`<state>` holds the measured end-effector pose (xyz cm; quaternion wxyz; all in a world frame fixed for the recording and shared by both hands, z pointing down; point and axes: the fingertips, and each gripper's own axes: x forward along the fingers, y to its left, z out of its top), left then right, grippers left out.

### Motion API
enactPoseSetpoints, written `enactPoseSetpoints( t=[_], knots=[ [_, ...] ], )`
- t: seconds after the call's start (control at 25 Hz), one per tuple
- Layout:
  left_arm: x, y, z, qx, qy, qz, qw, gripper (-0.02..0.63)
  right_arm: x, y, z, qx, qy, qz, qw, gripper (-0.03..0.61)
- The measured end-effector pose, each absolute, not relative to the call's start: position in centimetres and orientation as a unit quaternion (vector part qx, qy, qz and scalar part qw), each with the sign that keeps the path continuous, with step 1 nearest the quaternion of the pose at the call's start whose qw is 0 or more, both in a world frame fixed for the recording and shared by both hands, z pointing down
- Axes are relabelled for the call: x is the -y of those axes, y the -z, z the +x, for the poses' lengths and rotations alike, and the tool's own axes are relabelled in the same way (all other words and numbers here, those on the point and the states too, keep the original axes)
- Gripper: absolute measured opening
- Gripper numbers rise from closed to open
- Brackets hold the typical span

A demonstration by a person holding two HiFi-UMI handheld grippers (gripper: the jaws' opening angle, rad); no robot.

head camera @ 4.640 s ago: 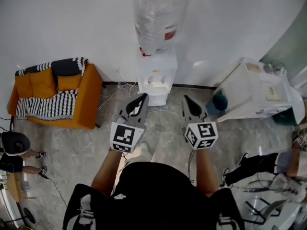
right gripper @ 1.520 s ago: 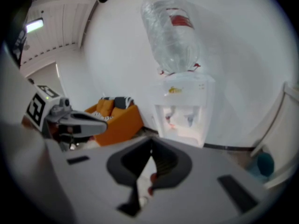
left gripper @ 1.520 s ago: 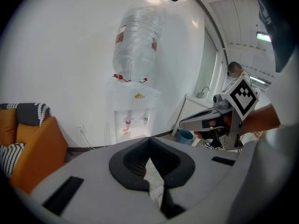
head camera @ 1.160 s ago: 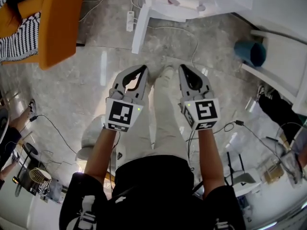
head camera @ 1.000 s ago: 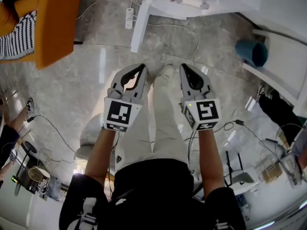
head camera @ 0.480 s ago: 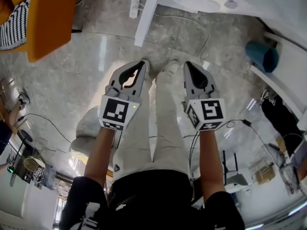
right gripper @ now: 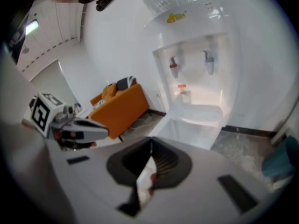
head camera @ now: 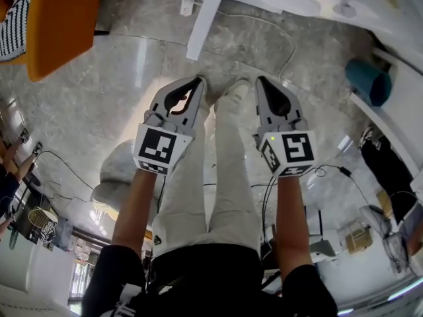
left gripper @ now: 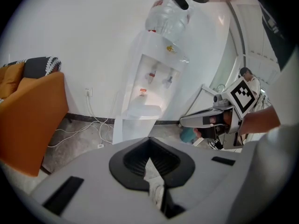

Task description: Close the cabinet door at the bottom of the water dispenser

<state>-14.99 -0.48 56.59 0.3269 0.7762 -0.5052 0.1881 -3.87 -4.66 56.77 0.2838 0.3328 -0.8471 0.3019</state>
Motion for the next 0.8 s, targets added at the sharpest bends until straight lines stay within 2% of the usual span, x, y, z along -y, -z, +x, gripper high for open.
enactPoseSetpoints(
  t=[0.2,0.8],
  knots=[
    [1.0,-58.6,-15.6,0.501,-0.208,0.779,0.314,0.008,4.6,-58.7,-4.5,0.847,-0.307,0.325,0.288,0.034],
    [-0.2,-66.9,-18.6,0.504,-0.254,0.75,0.344,0.008,3.3,-63.3,-6.1,0.847,-0.305,0.286,0.327,0.034]
  ],
)
